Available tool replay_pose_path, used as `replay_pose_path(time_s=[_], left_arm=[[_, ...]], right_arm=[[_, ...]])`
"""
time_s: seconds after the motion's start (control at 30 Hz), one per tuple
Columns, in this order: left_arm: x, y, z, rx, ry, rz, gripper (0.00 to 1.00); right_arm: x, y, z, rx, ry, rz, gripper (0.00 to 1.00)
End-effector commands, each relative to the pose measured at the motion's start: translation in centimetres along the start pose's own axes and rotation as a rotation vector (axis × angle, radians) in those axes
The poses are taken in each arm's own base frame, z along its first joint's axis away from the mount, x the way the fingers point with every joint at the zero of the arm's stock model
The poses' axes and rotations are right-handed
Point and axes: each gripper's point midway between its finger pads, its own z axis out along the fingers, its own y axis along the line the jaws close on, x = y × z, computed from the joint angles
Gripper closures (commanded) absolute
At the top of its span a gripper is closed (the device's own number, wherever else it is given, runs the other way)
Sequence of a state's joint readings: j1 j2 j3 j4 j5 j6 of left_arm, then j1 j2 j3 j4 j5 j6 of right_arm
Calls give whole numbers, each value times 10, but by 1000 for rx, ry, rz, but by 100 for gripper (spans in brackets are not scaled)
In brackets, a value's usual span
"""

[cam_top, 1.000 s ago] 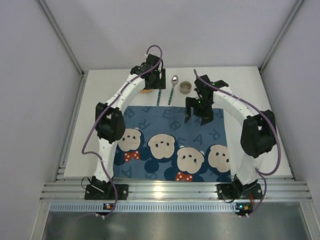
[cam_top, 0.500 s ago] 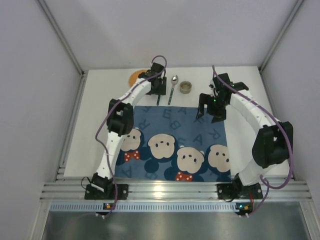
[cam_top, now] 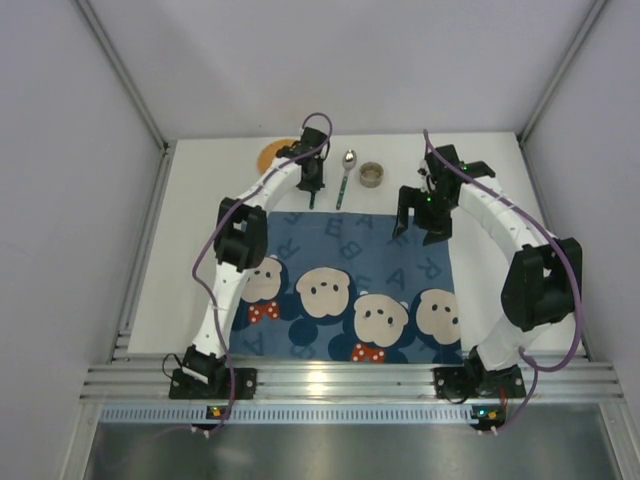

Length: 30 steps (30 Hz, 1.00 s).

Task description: Set the dinner table for one person

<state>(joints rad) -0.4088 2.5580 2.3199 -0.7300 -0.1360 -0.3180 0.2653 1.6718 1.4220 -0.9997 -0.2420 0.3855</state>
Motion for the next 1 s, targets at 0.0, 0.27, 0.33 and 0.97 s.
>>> replay_pose_path(time_s=[0.0, 0.27, 0.33, 0.97], left_arm=[[22, -3, 15, -19, 51, 22, 97], [-54, -55, -69, 135, -157, 7, 100], [-62, -66, -93, 166, -186, -4, 100], [176, 67, -239, 33, -53, -72, 100]], right_arm=[[0, -4, -12, 4, -26, -14, 17], [10, -8, -2, -17, -17, -43, 17], [4, -3, -1, -35, -35, -52, 17], [-135, 141, -17, -278, -231, -82, 17]])
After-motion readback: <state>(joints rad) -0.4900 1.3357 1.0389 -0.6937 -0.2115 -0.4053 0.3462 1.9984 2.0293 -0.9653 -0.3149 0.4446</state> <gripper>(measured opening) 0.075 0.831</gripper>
